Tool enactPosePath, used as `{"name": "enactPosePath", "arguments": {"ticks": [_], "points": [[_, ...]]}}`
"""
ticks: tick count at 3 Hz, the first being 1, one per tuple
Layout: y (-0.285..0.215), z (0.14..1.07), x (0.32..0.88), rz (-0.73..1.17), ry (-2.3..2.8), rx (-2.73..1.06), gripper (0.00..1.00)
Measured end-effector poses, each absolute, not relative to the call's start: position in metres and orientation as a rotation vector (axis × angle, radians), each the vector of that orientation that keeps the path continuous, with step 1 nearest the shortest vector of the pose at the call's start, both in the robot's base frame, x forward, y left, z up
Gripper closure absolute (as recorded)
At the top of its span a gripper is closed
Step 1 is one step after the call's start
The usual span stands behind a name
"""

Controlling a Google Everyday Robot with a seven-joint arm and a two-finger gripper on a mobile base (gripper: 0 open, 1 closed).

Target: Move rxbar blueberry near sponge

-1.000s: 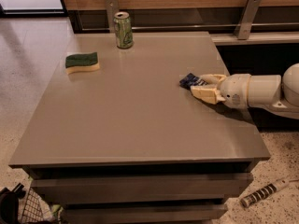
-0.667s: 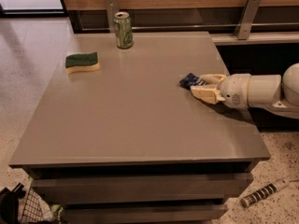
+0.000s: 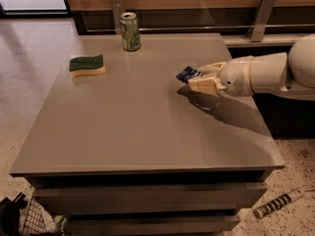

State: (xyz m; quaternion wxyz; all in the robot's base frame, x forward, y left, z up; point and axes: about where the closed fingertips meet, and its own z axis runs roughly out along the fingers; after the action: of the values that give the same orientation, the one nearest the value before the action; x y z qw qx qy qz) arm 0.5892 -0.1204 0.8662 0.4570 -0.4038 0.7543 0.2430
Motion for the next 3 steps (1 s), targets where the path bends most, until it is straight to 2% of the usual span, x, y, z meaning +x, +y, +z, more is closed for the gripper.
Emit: {"name": "enactPosePath", "arguments": {"ticks": [2,3], "points": [[-0.061,0.940,0.578,0.524,1.888,-1.071,1.00],[0.004,0.950,0.571,0.608,1.835,-1.169,1.00]]}}
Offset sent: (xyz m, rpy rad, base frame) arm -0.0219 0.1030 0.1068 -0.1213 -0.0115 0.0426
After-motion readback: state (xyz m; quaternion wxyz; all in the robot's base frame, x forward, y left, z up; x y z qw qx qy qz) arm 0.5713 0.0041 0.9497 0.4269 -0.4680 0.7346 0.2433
